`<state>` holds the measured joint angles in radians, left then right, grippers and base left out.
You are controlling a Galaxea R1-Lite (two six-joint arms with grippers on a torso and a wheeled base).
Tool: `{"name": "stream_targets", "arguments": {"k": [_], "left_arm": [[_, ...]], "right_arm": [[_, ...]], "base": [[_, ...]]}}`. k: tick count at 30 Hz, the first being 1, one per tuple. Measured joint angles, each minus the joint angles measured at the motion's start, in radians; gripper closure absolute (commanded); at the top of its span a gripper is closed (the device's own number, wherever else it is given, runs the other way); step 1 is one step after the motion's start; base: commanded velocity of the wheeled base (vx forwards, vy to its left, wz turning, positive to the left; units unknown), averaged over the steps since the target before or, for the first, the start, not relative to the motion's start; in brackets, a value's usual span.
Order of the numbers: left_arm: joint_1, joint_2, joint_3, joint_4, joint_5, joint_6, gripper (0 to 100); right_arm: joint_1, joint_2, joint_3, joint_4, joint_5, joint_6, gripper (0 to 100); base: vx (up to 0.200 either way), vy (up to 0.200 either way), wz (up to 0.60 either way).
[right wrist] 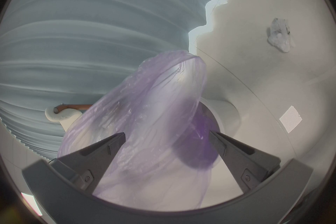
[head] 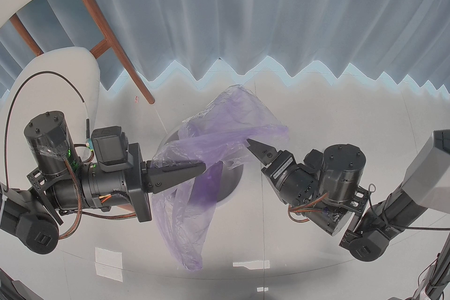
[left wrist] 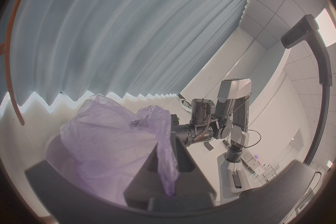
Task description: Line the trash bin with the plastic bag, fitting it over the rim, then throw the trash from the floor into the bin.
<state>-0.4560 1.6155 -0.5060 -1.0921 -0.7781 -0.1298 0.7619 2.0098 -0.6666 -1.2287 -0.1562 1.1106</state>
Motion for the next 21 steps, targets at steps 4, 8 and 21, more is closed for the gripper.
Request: {"name": "stream_targets", "arguments": {"k": [4, 8, 21], "left_arm": [[0.001, -0.001, 0.003, 0.000, 0.000, 0.000, 100], [0.000, -0.004, 0.014, -0.007, 0.000, 0.000, 100], [0.000, -0.014, 0.026, -0.010, 0.000, -0.001, 100]], "right_arm": [[0.000, 0.017, -0.042, 0.001, -0.008, 0.002, 0], [-0.003, 0.020, -0.059, -0.002, -0.018, 0.002, 0], [-0.029, 0.070, -0.206, 0.051, -0.021, 0.008, 0]], "base": [[0.000, 0.000, 0.00], [0.000, 0.000, 0.00], [0.000, 0.000, 0.00]]}}
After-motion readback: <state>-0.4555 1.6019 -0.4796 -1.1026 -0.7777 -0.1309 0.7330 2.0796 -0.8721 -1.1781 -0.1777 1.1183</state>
